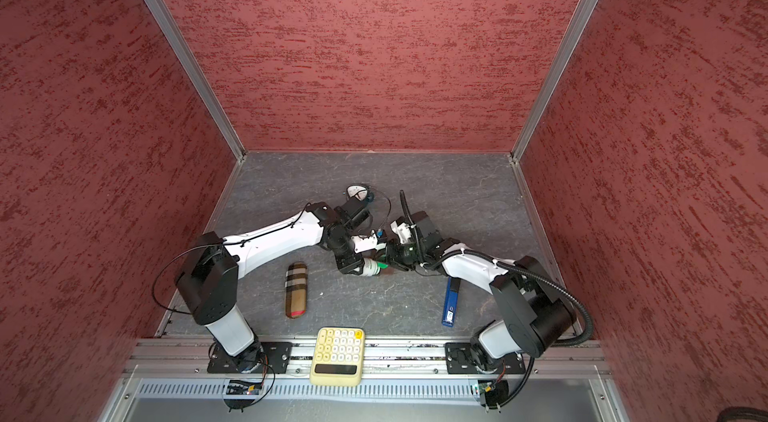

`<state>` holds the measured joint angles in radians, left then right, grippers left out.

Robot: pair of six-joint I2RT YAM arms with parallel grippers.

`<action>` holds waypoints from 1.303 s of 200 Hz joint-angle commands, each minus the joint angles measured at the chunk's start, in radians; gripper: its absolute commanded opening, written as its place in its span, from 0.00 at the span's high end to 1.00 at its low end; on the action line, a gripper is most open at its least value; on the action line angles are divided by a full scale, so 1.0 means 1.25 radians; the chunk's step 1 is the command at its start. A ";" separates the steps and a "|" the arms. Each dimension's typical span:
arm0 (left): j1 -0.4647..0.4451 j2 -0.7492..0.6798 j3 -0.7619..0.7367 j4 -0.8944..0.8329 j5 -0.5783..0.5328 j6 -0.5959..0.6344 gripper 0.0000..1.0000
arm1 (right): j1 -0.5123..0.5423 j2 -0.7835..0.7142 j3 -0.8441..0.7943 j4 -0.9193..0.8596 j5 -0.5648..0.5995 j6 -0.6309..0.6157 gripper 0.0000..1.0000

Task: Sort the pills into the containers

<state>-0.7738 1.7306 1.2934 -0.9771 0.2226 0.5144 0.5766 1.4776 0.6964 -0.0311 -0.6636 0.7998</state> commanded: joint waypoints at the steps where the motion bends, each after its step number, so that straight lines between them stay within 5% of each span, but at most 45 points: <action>1: -0.016 0.022 0.019 -0.003 -0.006 0.013 1.00 | 0.004 -0.007 0.005 0.042 -0.013 -0.013 0.55; 260: -0.031 0.085 0.109 -0.085 -0.032 -0.009 1.00 | 0.004 0.008 0.002 0.057 -0.021 -0.008 0.55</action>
<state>-0.7891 1.7992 1.4052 -1.1019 0.1791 0.5095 0.5697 1.4860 0.6964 -0.0357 -0.6479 0.8009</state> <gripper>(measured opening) 0.501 0.452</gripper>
